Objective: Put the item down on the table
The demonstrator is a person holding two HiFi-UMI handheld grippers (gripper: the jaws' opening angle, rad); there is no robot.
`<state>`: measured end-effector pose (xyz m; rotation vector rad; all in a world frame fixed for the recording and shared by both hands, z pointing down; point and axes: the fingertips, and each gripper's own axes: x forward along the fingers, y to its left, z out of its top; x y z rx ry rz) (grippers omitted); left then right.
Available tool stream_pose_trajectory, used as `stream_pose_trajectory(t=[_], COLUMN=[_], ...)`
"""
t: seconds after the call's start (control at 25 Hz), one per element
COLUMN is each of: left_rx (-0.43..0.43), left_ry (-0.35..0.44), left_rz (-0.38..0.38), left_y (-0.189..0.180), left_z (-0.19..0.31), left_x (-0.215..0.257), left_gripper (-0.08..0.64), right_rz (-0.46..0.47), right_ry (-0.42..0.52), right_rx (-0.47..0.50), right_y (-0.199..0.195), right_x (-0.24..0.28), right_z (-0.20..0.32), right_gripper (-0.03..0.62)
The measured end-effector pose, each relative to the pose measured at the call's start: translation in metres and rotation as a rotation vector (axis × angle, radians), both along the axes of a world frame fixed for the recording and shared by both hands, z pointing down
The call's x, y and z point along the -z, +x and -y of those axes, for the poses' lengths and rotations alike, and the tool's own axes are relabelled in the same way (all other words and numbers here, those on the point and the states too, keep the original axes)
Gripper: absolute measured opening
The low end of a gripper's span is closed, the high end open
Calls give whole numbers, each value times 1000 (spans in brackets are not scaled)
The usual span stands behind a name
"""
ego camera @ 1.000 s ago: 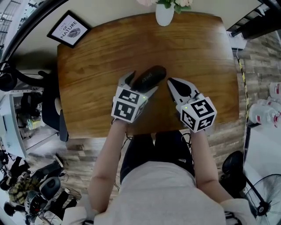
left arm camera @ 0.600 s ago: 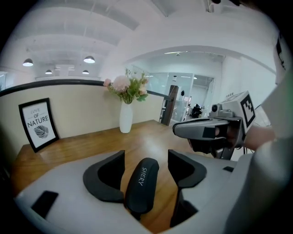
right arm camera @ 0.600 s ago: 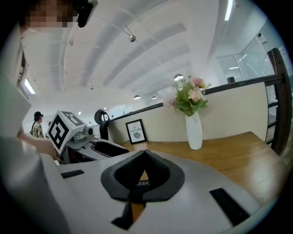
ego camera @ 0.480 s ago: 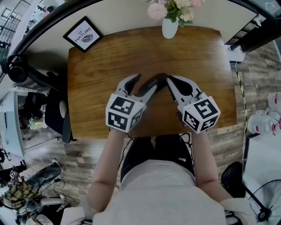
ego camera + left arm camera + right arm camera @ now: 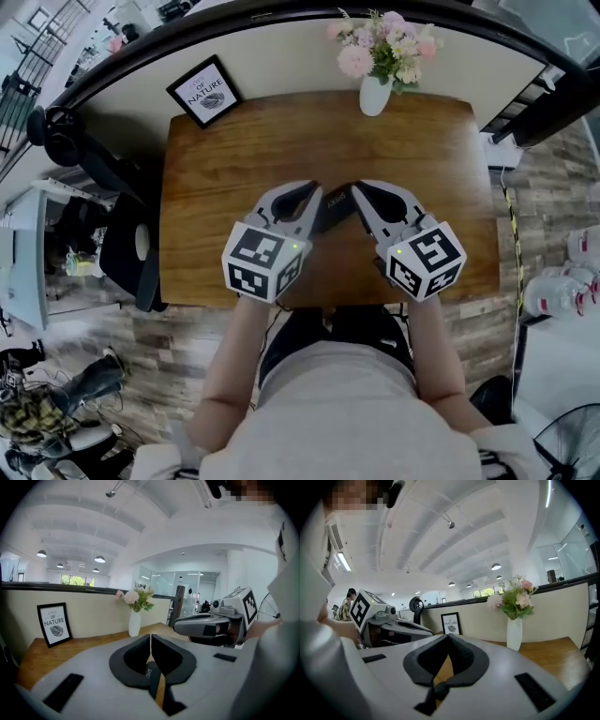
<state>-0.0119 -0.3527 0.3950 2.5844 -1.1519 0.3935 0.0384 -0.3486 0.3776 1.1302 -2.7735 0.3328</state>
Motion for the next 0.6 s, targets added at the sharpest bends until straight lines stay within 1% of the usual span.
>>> stream_pose_trajectory(t=[0.04,0.2,0.36,0.6], left_rx=[1,3,-7,17], left_ry=[2,12,11,1], left_rz=[-6,-31,-28,-44], left_y=[-2,-5,-7,-10], left_z=[-2,-10,-18,-29], left_x=[2,6,6,1], left_gripper=[14,14,14,14], right_rz=[1,4,-2,-14], right_ry=[4,9,11,17], right_rx=[5,22,35,48], right_y=[-2,-7,-9,-16], right_x=[2,7,8,9], right_z=[-2,-9,-15,-27], right_gripper=[11,11,11,11])
